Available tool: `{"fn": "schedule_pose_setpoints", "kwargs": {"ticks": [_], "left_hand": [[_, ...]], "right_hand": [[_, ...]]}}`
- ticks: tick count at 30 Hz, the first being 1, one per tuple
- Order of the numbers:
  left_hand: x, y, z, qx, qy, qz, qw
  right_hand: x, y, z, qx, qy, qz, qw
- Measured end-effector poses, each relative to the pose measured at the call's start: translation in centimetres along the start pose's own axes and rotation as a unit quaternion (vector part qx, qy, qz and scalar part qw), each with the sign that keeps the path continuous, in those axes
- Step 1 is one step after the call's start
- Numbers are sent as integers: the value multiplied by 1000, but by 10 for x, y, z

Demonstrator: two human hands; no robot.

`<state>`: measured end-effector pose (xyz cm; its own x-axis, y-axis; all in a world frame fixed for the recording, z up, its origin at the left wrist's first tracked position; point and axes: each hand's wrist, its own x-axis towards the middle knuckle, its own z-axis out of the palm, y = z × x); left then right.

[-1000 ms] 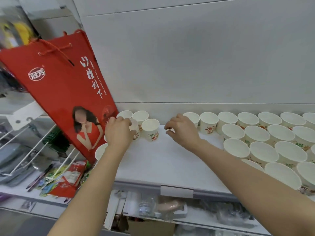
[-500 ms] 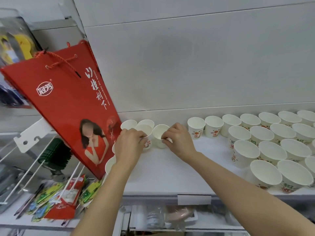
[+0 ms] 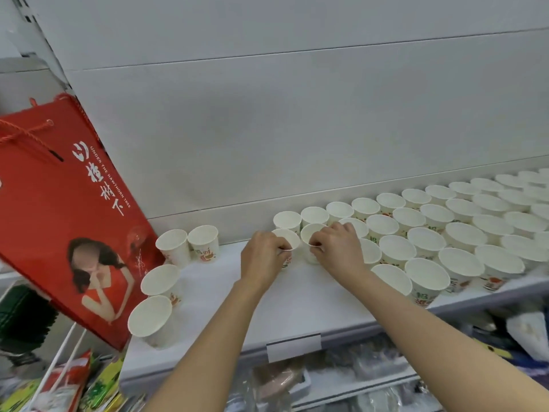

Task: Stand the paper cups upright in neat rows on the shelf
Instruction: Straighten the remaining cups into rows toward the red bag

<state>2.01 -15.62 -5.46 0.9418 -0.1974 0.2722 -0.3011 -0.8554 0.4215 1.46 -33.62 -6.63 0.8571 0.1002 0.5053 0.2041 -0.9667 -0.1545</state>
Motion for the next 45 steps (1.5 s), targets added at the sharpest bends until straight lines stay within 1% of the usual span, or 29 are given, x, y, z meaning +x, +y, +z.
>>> {"fn": "schedule_pose_setpoints", "kwargs": {"ticks": [3, 7, 13, 21, 25, 27, 31, 34, 36, 38, 40, 42, 45], "left_hand": [[2, 2, 5, -13, -16, 3, 1000], [-2, -8, 2, -40, -14, 18, 999], [0, -14, 1, -16, -19, 2, 1000], [7, 2, 11, -25, -13, -12, 1000], [4, 9, 17, -30, -9, -27, 999], [-3, 13, 19, -41, -3, -34, 999], [-31, 15, 14, -80, 68, -57, 993], [-71, 1, 8, -62, 152, -111, 980], [-102, -15, 0, -49, 244, -160, 955], [-130, -36, -13, -17, 332, -206, 921], [-151, -60, -30, 25, 381, -236, 894], [-167, -82, -48, 35, 377, -276, 883], [-174, -103, -64, -11, 297, -325, 898]], "right_hand": [[2, 4, -2, -17, -39, -8, 999], [1, 21, -9, -9, -47, -11, 999], [6, 31, -15, -15, -79, -29, 996], [8, 36, -11, -21, -64, -34, 997], [9, 37, -9, -22, -73, -43, 996], [7, 38, -9, -11, -56, -50, 997], [0, 35, -13, 26, 9, -69, 997], [-10, 24, -14, 94, 64, -96, 989], [-18, 12, -14, 129, 79, -128, 980], [-26, -5, -13, 145, 64, -155, 975], [-32, -22, -9, 160, 40, -161, 973], [-36, -44, -1, 187, 15, -166, 968], [-37, -80, 11, 250, -31, -168, 953]]}}
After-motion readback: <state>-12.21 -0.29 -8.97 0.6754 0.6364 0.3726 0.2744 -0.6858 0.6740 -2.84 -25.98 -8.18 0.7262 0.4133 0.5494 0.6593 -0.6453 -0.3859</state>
